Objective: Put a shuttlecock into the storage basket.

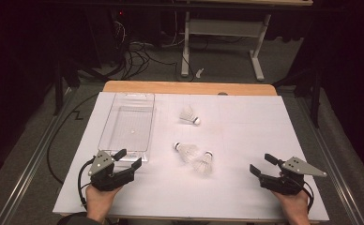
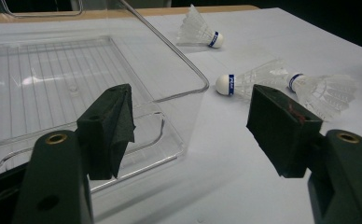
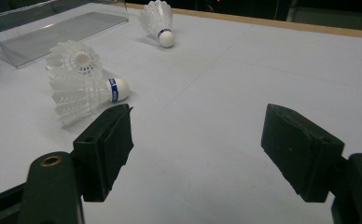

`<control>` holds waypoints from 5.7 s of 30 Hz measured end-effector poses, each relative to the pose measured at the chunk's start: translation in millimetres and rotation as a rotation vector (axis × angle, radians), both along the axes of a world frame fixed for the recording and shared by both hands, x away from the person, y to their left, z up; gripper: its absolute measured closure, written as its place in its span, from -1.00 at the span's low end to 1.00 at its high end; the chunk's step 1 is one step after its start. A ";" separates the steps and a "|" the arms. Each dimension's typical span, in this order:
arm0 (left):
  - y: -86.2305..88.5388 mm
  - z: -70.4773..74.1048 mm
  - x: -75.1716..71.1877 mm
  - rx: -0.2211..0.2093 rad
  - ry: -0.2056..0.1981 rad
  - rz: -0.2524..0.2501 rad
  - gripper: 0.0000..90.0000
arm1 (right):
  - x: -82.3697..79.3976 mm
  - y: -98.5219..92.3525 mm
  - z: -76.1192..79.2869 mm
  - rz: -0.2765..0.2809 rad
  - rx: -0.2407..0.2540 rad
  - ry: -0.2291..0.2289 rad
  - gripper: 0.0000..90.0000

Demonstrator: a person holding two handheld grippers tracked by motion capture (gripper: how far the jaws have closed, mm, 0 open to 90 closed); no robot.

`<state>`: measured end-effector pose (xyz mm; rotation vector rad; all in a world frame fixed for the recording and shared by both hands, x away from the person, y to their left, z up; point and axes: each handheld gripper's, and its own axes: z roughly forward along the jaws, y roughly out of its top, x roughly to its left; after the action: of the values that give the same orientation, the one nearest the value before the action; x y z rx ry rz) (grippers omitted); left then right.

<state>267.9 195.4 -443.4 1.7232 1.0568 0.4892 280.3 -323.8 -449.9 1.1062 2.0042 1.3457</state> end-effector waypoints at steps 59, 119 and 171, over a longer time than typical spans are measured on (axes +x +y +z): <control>-21.6 12.4 18.8 0.006 0.015 -0.064 -0.26 | -1.0 0.5 0.9 0.007 0.006 -0.015 -0.44; -58.1 18.9 47.0 0.017 0.023 -0.124 -0.26 | -1.0 1.1 1.0 0.014 0.010 -0.014 -0.46; -107.3 31.5 75.2 0.033 0.011 -0.198 -0.26 | -1.1 1.2 1.1 0.020 0.011 -0.015 -0.46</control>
<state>343.1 88.1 -411.9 1.8391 0.8791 0.3733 279.2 -322.6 -448.8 1.0807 2.0043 1.3724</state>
